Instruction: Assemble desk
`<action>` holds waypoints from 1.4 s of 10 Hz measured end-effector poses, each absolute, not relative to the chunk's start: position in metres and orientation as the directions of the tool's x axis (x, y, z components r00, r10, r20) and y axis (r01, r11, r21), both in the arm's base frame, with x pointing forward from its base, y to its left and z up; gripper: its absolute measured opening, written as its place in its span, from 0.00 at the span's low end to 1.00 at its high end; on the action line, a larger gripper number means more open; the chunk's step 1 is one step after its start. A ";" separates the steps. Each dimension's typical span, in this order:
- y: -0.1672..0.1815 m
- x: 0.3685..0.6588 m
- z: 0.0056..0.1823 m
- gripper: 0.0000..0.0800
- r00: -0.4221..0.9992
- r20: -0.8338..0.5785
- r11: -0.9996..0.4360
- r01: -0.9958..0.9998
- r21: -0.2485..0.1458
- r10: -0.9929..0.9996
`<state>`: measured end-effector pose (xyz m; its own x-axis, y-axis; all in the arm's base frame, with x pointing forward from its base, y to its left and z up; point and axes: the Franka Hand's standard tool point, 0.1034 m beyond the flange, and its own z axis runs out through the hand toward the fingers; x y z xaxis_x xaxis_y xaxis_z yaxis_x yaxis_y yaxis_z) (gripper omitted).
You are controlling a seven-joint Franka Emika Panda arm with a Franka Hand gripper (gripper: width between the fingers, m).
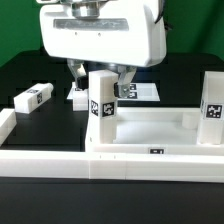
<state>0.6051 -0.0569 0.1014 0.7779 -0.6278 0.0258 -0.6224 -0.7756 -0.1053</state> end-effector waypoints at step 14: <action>-0.056 0.605 0.101 0.81 0.914 0.069 -0.917 0.399 0.024 0.400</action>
Offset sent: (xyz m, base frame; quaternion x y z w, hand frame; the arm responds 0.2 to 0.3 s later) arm 0.0061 0.0032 0.0031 -0.0073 0.0054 -0.2538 0.9672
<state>0.6054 -0.0557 0.1013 0.9141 0.3996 0.0692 0.3990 -0.9167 0.0242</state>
